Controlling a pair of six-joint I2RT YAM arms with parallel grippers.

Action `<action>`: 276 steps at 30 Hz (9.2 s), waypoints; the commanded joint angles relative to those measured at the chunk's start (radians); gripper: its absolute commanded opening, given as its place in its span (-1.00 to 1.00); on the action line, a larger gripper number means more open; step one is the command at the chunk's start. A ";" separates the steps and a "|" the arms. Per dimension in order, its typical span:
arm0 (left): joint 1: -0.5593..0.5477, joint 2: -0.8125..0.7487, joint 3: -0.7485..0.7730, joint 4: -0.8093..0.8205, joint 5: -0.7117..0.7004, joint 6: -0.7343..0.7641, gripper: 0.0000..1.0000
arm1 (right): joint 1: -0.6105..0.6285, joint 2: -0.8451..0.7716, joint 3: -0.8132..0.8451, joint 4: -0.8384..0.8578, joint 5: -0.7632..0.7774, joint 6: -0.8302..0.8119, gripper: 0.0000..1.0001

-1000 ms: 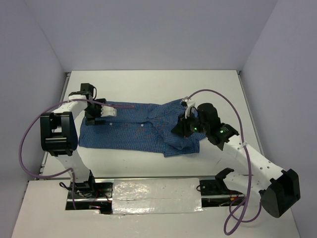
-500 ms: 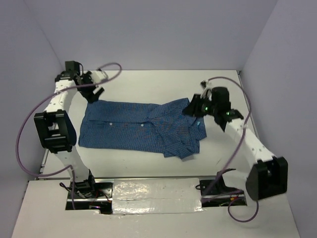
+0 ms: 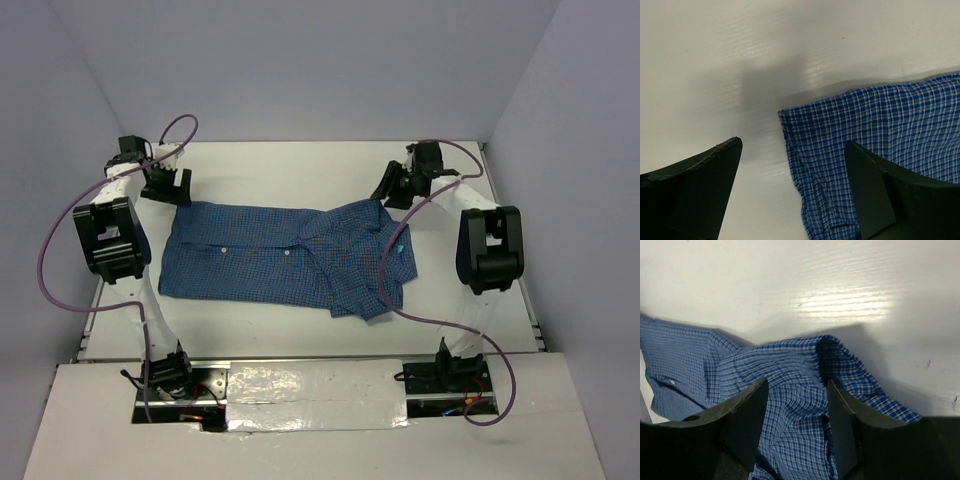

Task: Fold and stack the long sleeve shirts
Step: Fold the shirt

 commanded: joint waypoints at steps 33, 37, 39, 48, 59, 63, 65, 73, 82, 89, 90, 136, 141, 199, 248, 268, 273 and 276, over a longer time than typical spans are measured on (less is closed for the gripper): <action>0.062 -0.069 -0.213 0.258 0.118 -0.221 -1.00 | -0.077 0.141 0.085 0.179 -0.032 0.088 -1.00; 0.039 -0.077 -0.236 0.264 0.104 -0.190 -1.00 | -0.077 0.170 0.105 0.167 -0.026 0.090 -1.00; 0.037 -0.074 -0.228 0.266 0.119 -0.183 -1.00 | -0.077 0.179 0.109 0.162 -0.026 0.086 -1.00; 0.027 -0.037 -0.066 0.200 0.088 -0.166 0.22 | -0.077 0.138 0.241 -0.029 0.098 -0.002 0.50; -0.159 -0.291 -0.084 0.003 0.142 0.290 0.43 | 0.094 -0.479 -0.270 -0.023 0.028 -0.208 0.55; -0.223 -0.388 -0.202 -0.131 0.179 0.507 0.40 | 0.264 -0.600 -0.352 -0.065 -0.032 -0.260 0.57; -0.222 -0.399 -0.233 -0.173 0.124 0.666 0.38 | 0.286 -0.653 -0.387 -0.069 -0.042 -0.251 0.58; -0.202 -0.370 -0.420 -0.154 -0.200 0.914 0.40 | 0.381 -0.698 -0.501 -0.062 -0.042 -0.214 0.75; -0.196 -0.341 -0.515 0.005 -0.183 0.860 0.38 | 0.420 -0.609 -0.535 -0.013 0.017 -0.191 0.81; -0.194 -0.298 -0.531 0.002 -0.183 0.851 0.36 | 0.423 -0.578 -0.533 0.003 0.013 -0.190 0.80; -0.196 -0.296 -0.532 0.014 -0.188 0.847 0.34 | 0.421 -0.574 -0.532 0.004 0.016 -0.188 0.78; -0.245 -0.368 -0.618 0.106 -0.191 0.979 0.01 | 0.423 -0.859 -0.480 -0.230 -0.133 -0.249 -1.00; -0.257 -0.374 -0.662 0.172 -0.201 0.968 0.00 | 0.423 -0.878 -0.493 -0.221 -0.128 -0.243 -1.00; -0.341 -0.321 -0.664 0.293 -0.269 0.808 -0.27 | 0.421 -0.901 -0.507 -0.221 -0.116 -0.248 -1.00; -0.268 -0.400 -0.683 0.140 -0.323 1.147 -0.56 | 0.421 -0.888 -0.429 -0.450 -0.404 -0.371 -1.00; -0.424 -0.476 -0.171 -0.387 0.333 0.881 0.99 | 0.421 -0.876 -0.477 -0.295 -0.297 -0.270 -1.00; -0.603 -0.509 -0.138 -0.576 0.613 0.715 0.99 | 0.420 -0.900 -0.512 -0.178 -0.215 -0.228 -1.00; -0.732 -0.561 -0.239 -0.384 0.658 0.416 0.99 | 0.421 -0.933 -0.556 -0.105 -0.196 -0.196 -1.00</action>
